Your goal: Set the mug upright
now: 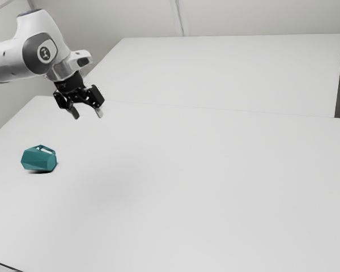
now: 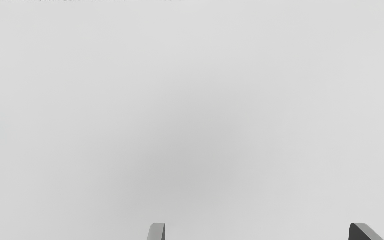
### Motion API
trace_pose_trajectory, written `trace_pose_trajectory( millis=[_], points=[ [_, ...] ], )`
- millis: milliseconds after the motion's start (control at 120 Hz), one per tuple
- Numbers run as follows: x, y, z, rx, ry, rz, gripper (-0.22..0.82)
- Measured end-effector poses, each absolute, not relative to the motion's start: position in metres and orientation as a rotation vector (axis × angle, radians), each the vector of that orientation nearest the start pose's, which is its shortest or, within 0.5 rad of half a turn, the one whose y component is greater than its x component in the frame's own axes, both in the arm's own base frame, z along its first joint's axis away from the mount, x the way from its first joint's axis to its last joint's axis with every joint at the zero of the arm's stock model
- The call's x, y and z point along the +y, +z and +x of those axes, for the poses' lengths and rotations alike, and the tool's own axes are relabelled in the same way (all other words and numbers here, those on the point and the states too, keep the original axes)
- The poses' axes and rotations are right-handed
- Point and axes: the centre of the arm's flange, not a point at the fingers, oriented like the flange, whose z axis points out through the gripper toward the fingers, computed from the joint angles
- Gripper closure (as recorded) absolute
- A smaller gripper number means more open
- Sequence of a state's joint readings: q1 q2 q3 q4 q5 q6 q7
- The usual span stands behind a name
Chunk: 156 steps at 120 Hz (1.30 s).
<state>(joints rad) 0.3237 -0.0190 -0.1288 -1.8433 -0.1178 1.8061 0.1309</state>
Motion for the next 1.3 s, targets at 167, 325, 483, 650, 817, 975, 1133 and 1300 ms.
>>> trace_pose_trajectory(
  millis=[167,325,483,650,817,975,1133,1300],
  points=[
    [0.206,0.509,0.523,-0.191,-0.079,-3.296,0.0],
    [0.301,0.482,0.496,-0.188,-0.138,-3.332,0.0],
    [0.364,0.463,0.489,-0.102,-0.247,-3.373,0.0],
    [0.423,0.44,0.476,-0.024,-0.349,-3.41,0.0],
    [0.474,0.406,0.476,0.078,-0.396,-3.469,0.0],
    [0.495,0.373,0.482,0.21,-0.399,-3.52,0.0],
    [0.506,0.349,0.486,0.324,-0.407,-3.553,0.0],
    [0.507,0.329,0.488,0.413,-0.419,-3.581,0.0]
  ],
)
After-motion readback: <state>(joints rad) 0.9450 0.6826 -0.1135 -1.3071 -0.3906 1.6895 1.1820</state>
